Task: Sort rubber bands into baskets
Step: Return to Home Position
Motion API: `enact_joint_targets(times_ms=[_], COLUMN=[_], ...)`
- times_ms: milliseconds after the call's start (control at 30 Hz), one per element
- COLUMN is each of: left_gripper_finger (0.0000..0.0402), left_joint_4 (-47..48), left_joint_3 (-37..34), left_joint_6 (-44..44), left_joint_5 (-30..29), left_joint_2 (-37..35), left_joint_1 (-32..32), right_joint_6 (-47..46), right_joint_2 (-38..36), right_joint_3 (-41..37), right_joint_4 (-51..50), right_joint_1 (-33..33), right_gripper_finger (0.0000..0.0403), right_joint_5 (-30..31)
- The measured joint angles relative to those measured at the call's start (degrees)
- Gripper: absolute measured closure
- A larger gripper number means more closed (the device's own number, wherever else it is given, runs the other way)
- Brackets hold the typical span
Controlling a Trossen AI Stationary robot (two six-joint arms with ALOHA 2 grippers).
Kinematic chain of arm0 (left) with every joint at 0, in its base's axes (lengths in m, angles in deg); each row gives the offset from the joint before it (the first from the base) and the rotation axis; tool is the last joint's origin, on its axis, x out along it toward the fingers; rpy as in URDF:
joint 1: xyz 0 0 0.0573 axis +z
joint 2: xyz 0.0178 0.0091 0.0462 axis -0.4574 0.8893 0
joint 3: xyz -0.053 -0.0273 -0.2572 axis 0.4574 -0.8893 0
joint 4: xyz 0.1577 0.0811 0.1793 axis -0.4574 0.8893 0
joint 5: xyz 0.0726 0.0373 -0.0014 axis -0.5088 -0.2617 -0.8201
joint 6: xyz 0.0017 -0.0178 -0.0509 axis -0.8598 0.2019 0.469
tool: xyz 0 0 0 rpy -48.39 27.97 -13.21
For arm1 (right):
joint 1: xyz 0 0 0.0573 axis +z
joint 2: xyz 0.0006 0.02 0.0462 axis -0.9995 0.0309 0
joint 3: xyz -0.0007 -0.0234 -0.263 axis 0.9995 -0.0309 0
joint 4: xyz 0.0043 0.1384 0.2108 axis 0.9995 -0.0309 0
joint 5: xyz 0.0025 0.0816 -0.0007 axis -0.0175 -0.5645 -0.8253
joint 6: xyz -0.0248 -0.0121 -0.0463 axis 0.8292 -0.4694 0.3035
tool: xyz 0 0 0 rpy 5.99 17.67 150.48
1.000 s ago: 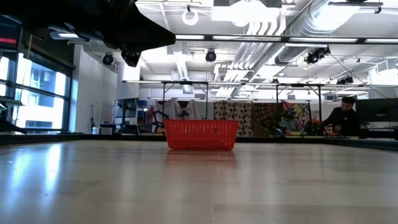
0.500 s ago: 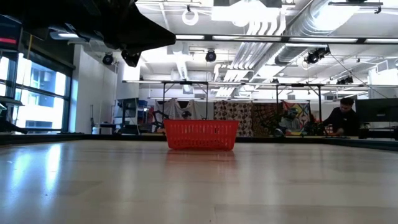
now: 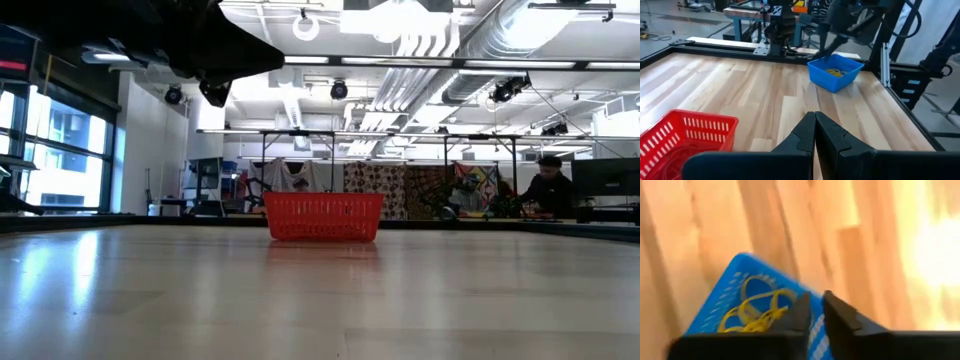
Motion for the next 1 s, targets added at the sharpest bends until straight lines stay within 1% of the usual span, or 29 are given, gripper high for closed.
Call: enact_joint_targets(times_ms=[33, 67, 100, 167, 233, 333, 533, 633, 767, 900, 1000], left_gripper_finger=[0.0401, 0.0401, 0.0401, 0.0401, 0.0401, 0.0401, 0.0401, 0.0401, 0.0401, 0.0401, 0.0401], left_joint_4=[-0.31, -0.55, -0.9, -1.47, -2.1, -4.01, -5.11, -5.44, -5.46, -5.46, -5.37], left_joint_3=[0.0, 0.02, 0.02, 0.02, 0.02, 0.02, 0.02, 0.02, 0.02, 0.02, 0.02], left_joint_6=[0.0, 0.0, -0.03, -0.85, -2.04, -3.65, -6.41, -6.58, -6.61, -8.3, -9.97], left_joint_5=[0.45, 1.05, 1.74, 3.4, 4.83, 6.61, 7.69, 8.64, 10.96, 11.01, 11.8], left_joint_2=[0.0, 0.0, 0.0, 0.0, 0.0, 0.0, 0.0, 0.0, 0.0, 0.0, -0.18], left_joint_1=[0.41, 0.88, 1.31, 2.2, 2.93, 4.11, 6.36, 7.61, 9.66, 11.44, 12.62], right_joint_6=[2.25, 4.22, 5.85, 8.82, 13.18, 21.28, 37.84, 45.35, 53.89, 61.04, 64.35], right_joint_2=[-0.77, -1.76, -2.96, -5.91, -9.38, -15.41, -26.43, -30.43, -34.49, -36.43, -36.36], right_joint_3=[-0.49, -1.08, -1.7, -2.94, -4.75, -9.03, -20.22, -24.82, -29.03, -31.74, -32.29], right_joint_4=[0.25, 0.79, 1.35, 2.58, 5.53, 13.39, 33.02, 41.21, 51.2, 59.33, 62.4], right_joint_1=[-0.89, -1.8, -2.68, -4.54, -6.48, -9.73, -18.2, -22.9, -30.01, -36.81, -41.64], right_gripper_finger=[0.0375, 0.0389, 0.0393, 0.0389, 0.0394, 0.04, 0.0402, 0.0403, 0.0403, 0.0403, 0.0403], right_joint_5=[0.99, 2.09, 3.26, 6.23, 8.46, 11.21, 11.59, 9.42, 3.33, -2.88, -6.81])
